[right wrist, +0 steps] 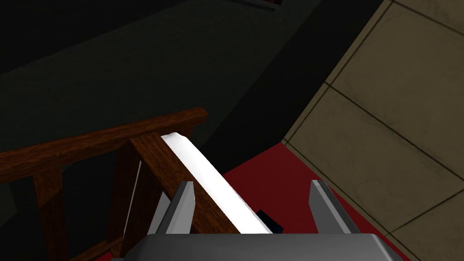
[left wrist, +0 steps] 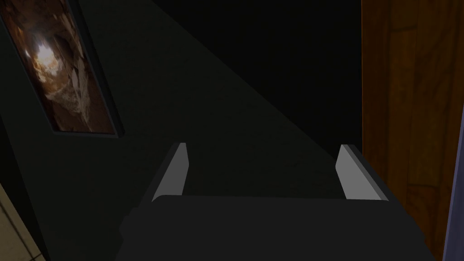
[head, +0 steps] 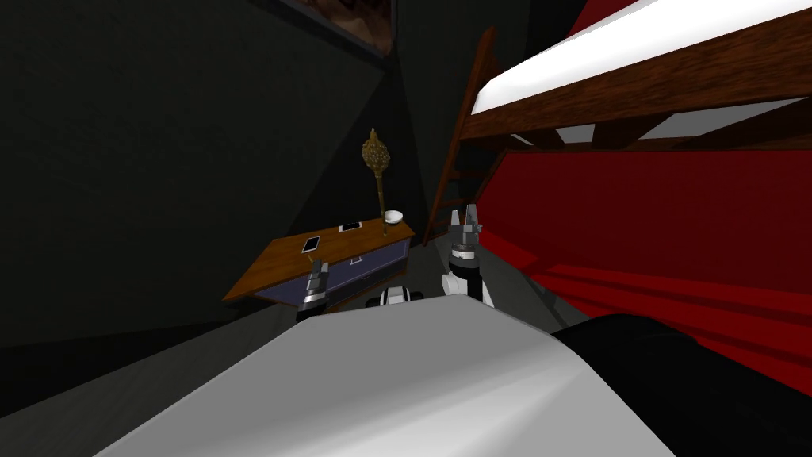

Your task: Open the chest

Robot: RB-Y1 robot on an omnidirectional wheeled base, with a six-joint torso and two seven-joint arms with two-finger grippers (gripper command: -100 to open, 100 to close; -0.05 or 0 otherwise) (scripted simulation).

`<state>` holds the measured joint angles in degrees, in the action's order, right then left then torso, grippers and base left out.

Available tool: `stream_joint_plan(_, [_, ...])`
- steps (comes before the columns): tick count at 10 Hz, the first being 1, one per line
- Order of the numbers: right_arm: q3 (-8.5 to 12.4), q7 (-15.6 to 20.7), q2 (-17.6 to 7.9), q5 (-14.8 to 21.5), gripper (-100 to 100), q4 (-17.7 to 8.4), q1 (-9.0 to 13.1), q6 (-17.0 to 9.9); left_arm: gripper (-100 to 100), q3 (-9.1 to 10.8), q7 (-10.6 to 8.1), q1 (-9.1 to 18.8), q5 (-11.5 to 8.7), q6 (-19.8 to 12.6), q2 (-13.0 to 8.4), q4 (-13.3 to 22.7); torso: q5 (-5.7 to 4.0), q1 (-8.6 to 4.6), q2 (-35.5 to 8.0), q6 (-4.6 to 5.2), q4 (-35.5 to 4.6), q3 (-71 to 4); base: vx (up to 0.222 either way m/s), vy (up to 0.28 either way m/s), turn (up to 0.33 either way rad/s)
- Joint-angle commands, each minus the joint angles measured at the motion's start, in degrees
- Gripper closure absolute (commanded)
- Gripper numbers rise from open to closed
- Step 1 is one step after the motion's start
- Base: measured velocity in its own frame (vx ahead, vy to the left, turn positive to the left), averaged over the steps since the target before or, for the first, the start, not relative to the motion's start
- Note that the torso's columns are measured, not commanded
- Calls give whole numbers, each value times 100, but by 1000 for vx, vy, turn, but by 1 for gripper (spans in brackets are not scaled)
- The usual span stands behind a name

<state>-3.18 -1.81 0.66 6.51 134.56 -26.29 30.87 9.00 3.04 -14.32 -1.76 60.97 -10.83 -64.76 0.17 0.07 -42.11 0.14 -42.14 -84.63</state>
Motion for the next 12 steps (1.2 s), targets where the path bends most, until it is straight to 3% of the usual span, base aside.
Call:
stream_joint_plan(1, [0, 0, 0, 0, 0, 0, 0, 0, -100, -9, 10, 35, -8, 78, 23, 286, 12, 7, 11, 5, 13, -5, 16, -17, -1])
stream_joint_plan(5, [0, 0, 0, 0, 0, 0, 0, 0, -100, 9, 27, 91, -37, 200, 51, 570, 37, 12, 41, 8, 42, -19, 22, -21, 21])
stream_joint_plan(6, [0, 0, 0, 0, 0, 0, 0, 0, -100, 26, 43, 146, -65, 316, 86, 810, 49, 24, 48, 17, 49, -21, 40, -29, 27])
stream_joint_plan(10, [0, 0, 0, 0, 0, 0, 1, 0, -100, 26, 43, 146, -65, 316, 86, 843, 66, 28, 56, 29, 59, -22, 13, -11, 10])
stream_joint_plan(12, [0, 0, 0, 0, 0, 0, 0, 0, -100, 56, 73, 247, -117, 528, 176, 1263, 46, 13, 63, 15, 50, -30, 36, -64, 22])
